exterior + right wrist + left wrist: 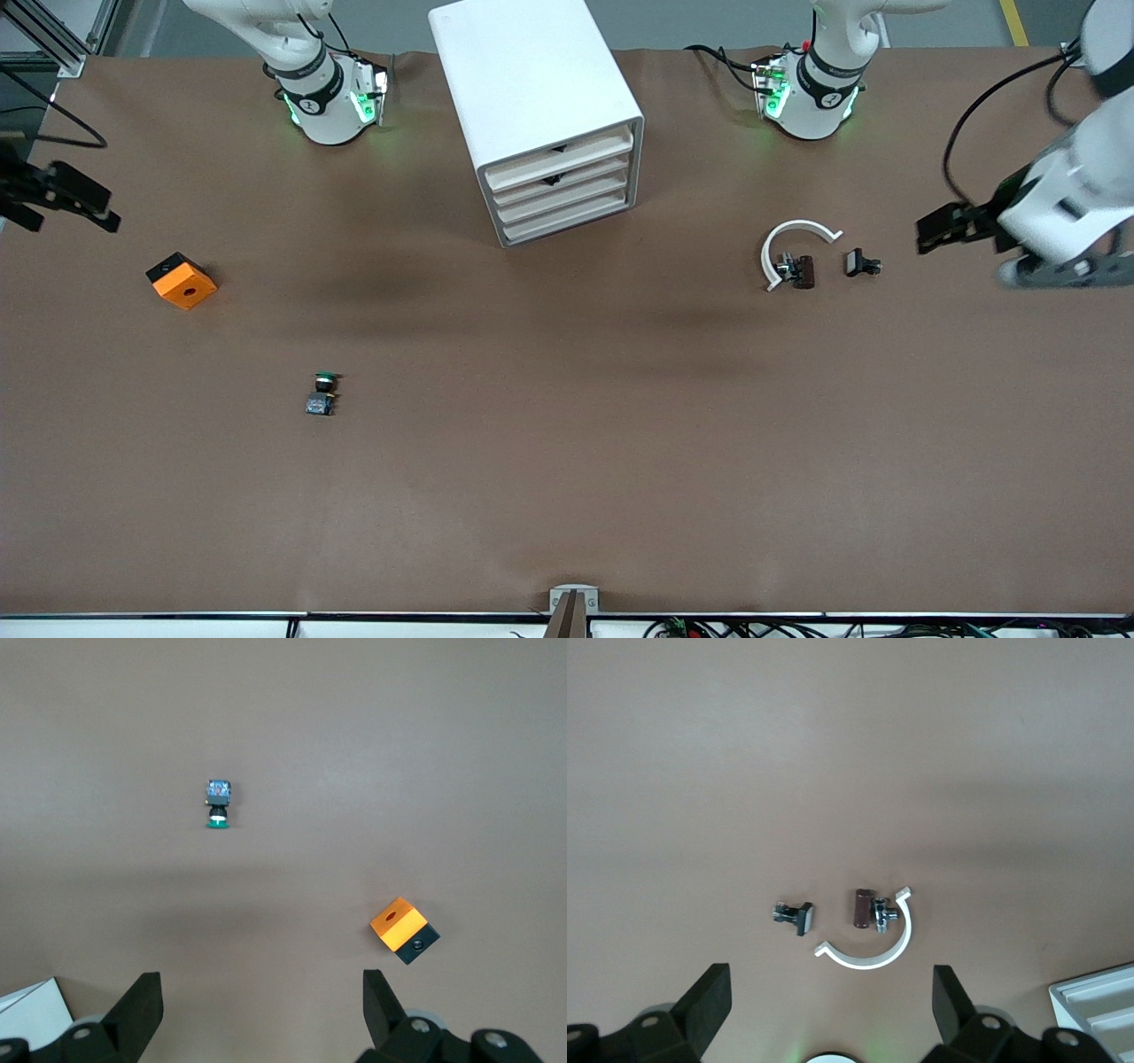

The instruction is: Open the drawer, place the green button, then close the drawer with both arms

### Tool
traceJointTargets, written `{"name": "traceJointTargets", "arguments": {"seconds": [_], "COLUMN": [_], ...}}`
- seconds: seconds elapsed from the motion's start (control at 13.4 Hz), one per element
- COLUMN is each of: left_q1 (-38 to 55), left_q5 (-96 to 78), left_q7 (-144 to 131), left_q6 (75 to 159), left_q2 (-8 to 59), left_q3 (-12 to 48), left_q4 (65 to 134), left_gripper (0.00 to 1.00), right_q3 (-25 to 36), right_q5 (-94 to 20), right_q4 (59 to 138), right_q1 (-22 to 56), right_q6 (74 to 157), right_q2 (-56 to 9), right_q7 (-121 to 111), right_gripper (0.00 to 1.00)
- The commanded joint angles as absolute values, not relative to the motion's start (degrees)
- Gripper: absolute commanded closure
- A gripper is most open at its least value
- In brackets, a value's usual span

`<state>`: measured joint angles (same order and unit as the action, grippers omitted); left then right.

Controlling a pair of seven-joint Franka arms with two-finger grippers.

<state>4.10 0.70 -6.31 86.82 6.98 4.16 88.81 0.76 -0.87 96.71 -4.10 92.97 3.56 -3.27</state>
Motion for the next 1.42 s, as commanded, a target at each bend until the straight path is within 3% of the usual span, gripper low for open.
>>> {"name": "traceJointTargets", "arguments": {"seconds": [0.0, 0.37, 0.67, 0.97, 1.35], "left_q1": [7.55, 10.80, 17.56, 21.00, 27.85], "left_q5": [1.32, 0.71, -4.29, -11.23, -12.04], "left_q7": [-8.42, -25.01, -52.12, -71.76, -98.63], "left_q6": [90.06, 96.06, 100.63, 104.40, 105.55], "left_q2": [12.47, 20.64, 26.79, 32.25, 38.31], "left_q3": [4.92, 8.26, 8.26, 8.26, 8.26], "left_q4": [85.96, 86.31, 86.05, 85.96, 84.38], "left_gripper": [0.00, 0.00, 0.00, 0.00, 0.00], "right_q3": [0.97, 0.97, 0.88, 0.88, 0.97], "right_q5": [-0.79, -1.05, -1.49, -1.58, -1.32], "right_q4": [92.64, 91.67, 97.28, 98.52, 102.48], "right_q1": [-3.60, -1.14, 0.52, 1.93, 5.54], "right_q6": [92.90, 95.00, 104.74, 109.32, 126.80], "right_q2": [-4.55, -9.04, -11.24, -14.23, -21.95], "right_q7": [-3.43, -3.78, 5.33, 8.00, 13.54], "right_gripper": [0.00, 0.00, 0.00, 0.00, 0.00]}}
